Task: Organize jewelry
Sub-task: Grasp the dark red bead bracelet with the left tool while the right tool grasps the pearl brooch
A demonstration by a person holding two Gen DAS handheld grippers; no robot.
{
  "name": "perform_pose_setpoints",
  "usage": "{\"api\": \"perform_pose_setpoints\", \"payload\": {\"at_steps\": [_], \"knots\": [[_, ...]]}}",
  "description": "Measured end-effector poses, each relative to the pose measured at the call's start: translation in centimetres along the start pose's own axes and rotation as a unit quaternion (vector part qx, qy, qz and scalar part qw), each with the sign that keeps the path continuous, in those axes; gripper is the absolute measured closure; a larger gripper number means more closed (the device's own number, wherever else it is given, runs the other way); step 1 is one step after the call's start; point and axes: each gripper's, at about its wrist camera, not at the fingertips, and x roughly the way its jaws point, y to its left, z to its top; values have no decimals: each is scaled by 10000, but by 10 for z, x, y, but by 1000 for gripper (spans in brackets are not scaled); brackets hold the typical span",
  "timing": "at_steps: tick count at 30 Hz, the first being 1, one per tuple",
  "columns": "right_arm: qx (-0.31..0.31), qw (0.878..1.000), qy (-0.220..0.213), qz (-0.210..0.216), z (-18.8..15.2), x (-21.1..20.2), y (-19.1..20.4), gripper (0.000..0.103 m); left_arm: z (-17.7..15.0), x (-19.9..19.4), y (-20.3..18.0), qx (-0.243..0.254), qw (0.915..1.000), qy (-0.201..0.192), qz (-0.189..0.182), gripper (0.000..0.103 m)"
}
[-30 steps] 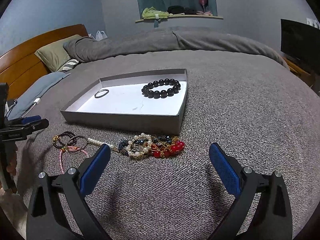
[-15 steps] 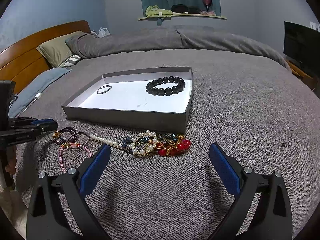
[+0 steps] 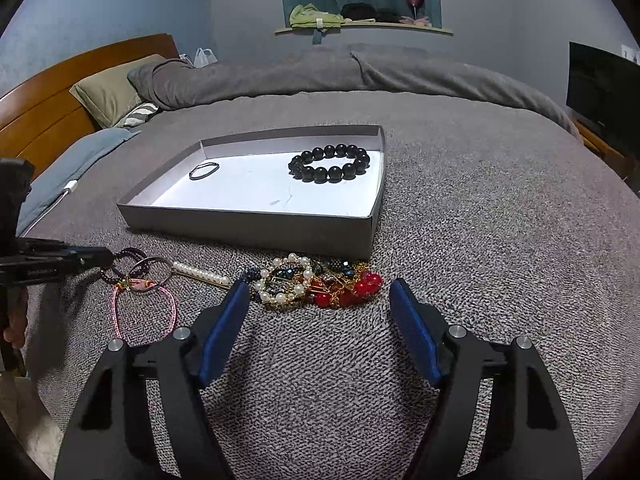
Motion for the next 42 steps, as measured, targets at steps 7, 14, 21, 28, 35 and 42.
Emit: {"api": "perform_pose_setpoints", "payload": {"at_steps": [7, 14, 21, 28, 35, 42], "knots": [[-9, 10000, -15, 16, 0, -2, 0, 31, 1, -1, 1, -35, 9999, -65, 106, 96], [-1, 10000, -17, 7, 0, -2, 1, 31, 4, -14, 10, -234, 9993, -280, -16, 96], [-3, 10000, 4, 23, 0, -1, 1, 31, 7, -30, 12, -328, 9972, -665, 1, 97], [-216, 9997, -11, 74, -2, 0, 11, 34, 10, -33, 22, -495, 9954, -790, 215, 97], [-491, 9987, -29, 105, -1, 8, 22, 50, 11, -29, 23, -509, 9954, -751, 298, 97], [-396, 9992, 12, 93, 1, 9, 20, 55, 10, -27, 21, -483, 9959, -723, 262, 97]]}}
